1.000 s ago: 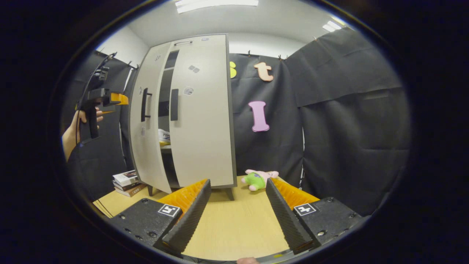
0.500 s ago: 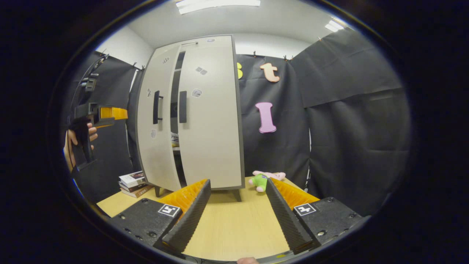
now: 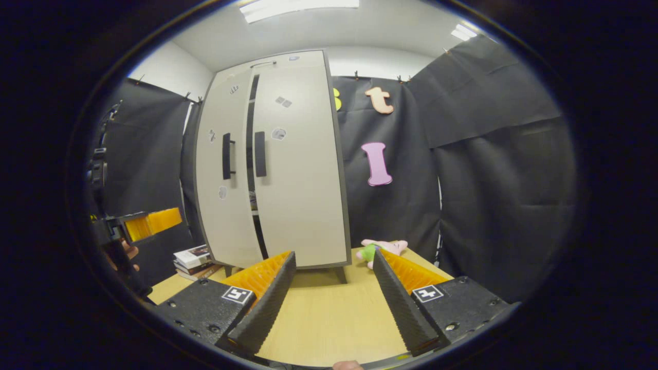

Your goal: Grab one shoe with the right hand and put it into the shoe cabinet, grab the other shoe with the left hand and put it into the shoe cabinet; then close the right door with the right hand and the left door with the left hand.

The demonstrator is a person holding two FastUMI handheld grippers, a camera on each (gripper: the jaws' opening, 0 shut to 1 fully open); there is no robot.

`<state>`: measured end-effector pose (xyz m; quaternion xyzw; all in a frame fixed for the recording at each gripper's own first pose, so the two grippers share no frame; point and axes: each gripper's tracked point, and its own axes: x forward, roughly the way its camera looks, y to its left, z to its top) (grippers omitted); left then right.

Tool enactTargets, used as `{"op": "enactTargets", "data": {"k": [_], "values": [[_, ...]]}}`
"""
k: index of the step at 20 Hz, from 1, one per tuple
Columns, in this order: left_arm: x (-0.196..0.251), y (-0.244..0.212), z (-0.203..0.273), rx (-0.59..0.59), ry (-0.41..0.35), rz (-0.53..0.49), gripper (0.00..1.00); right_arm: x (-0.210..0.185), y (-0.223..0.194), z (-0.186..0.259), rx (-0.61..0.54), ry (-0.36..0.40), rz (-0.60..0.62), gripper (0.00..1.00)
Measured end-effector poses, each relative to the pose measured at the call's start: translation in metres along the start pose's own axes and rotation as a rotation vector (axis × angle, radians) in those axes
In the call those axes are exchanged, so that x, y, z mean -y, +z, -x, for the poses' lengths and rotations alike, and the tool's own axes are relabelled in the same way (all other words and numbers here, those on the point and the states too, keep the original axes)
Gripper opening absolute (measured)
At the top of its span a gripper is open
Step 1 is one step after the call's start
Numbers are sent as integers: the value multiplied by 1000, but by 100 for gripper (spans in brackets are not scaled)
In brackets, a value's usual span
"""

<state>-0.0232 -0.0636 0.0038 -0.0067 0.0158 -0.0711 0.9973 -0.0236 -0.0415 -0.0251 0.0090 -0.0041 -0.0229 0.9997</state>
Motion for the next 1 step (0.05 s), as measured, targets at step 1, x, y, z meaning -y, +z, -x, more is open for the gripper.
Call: {"op": "enactTargets", "data": {"k": [1], "values": [[-2,-5,6,-3,14,-25,92,2,-5,0,-8,-8,13,94]]}}
